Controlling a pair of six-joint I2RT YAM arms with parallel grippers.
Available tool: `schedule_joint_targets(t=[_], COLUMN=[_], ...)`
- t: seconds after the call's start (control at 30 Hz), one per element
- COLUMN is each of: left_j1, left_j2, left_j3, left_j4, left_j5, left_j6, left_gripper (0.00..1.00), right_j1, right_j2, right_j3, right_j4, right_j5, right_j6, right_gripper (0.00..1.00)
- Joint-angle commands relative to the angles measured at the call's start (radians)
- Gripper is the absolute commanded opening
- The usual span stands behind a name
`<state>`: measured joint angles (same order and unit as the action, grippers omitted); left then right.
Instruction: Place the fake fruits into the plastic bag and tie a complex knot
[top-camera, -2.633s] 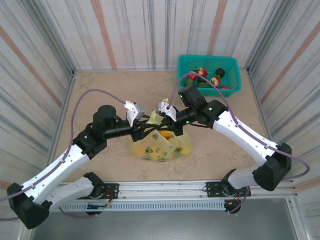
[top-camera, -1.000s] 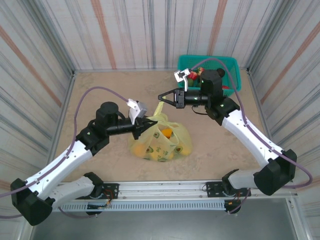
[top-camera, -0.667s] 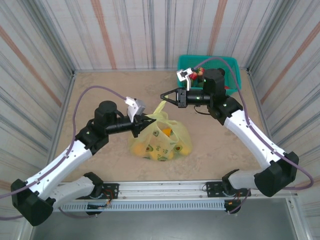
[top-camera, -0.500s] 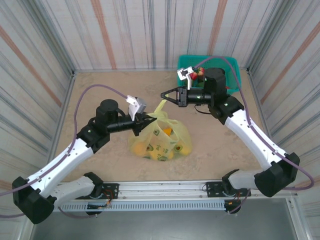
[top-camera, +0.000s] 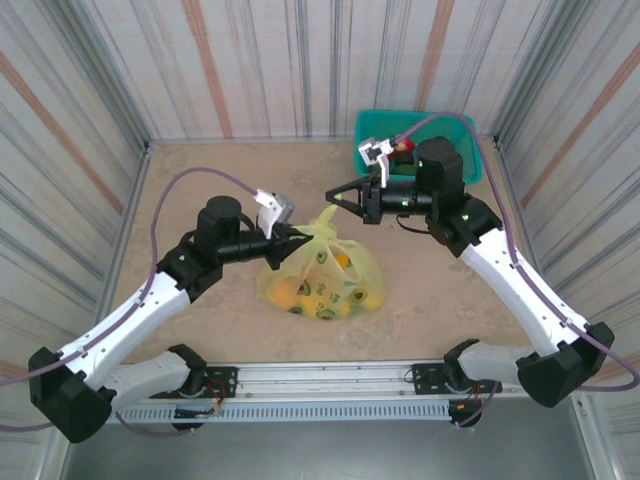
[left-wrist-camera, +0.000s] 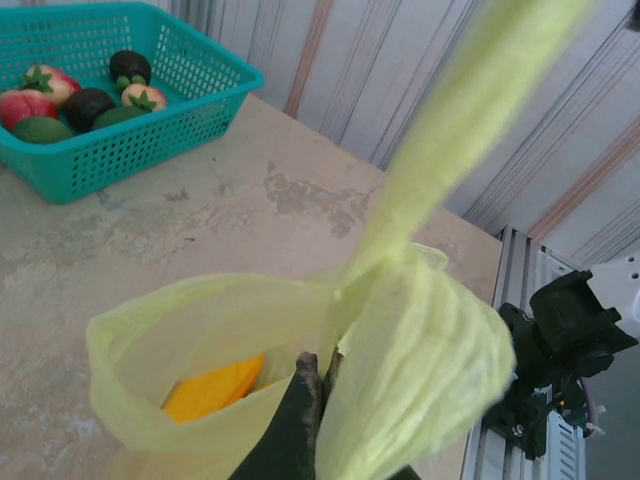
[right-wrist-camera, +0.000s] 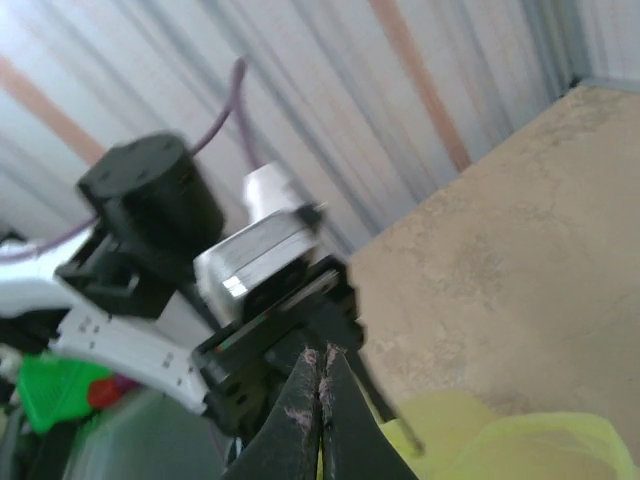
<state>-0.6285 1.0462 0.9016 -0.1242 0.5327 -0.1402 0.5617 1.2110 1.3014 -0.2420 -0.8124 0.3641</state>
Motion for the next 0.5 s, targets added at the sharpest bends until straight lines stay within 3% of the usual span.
schedule_joint_targets(t=[0.0, 0.2, 0.37, 0.47], left_j1=[0.01, 0.021, 0.023, 0.023], left_j2=[0.016, 0.016, 0.019, 0.016], left_j3=[0.045, 0.046, 0.061, 0.069], left_j4=[-0.012, -0.005, 0.003, 0.004], left_j5=[-0.008, -0.002, 0.056, 0.107], left_j6=[-0.034, -0.08, -0.118, -0.137], left_gripper=[0.0, 0.0, 0.0, 0.0], right_j1=[0.069, 0.188, 0.245, 0.245], right_j2=[-0.105, -0.278, -0.265, -0.235], right_j3=[-0.088, -0.37, -0.438, -0.464], right_j4=[-0.075, 0.031, -0.002, 0.037], right_j5=[-0.022, 0.129, 0.364, 0.421], right_j6=[-0.239, -0.436, -0.619, -0.669], right_gripper=[0.0, 0.0, 0.0, 0.01])
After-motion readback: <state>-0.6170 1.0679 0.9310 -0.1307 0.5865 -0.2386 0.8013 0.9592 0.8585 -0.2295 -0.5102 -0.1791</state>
